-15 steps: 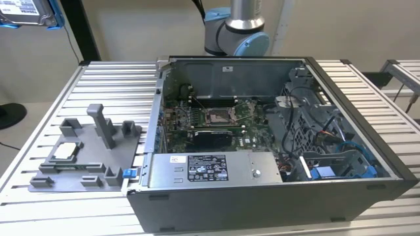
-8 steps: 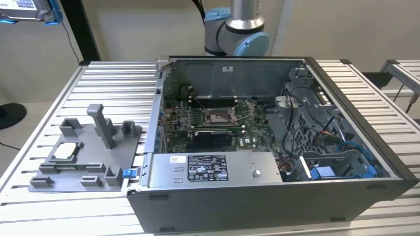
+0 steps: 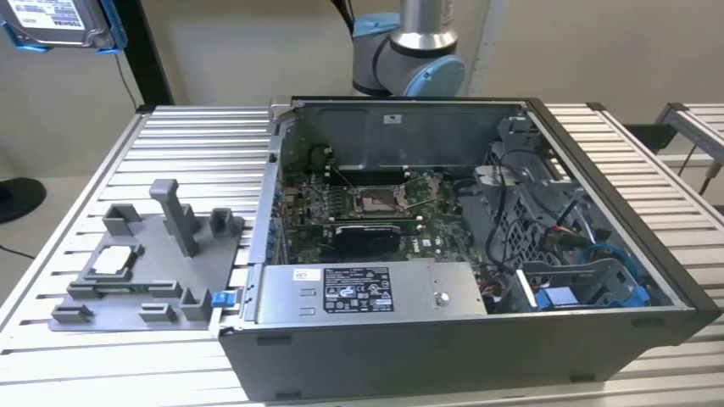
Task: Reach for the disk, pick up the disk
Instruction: 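Pick up the disk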
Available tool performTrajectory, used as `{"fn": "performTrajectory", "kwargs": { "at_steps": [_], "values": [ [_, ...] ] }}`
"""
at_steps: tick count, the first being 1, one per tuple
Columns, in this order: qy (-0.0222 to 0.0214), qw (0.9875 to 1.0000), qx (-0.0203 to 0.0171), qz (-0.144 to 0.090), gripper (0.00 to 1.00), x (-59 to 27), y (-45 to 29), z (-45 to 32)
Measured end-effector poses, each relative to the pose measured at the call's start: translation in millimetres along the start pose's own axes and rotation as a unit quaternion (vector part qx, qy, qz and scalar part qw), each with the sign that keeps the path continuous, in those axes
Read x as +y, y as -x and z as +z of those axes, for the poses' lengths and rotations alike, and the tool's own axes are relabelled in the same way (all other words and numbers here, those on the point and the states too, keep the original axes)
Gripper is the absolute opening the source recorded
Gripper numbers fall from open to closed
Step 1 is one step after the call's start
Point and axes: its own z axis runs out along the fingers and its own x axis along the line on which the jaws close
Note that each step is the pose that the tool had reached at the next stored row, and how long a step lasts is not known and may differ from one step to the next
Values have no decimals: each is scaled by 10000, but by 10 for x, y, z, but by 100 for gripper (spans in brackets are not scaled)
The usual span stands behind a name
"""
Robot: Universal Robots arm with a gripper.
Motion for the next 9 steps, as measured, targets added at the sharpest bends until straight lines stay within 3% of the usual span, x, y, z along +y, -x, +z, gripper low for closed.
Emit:
{"fn": "performTrajectory", "kwargs": {
  "at_steps": [9],
  "values": [
    [0,10000,0,0,0,-408,44,85]
  ]
}}
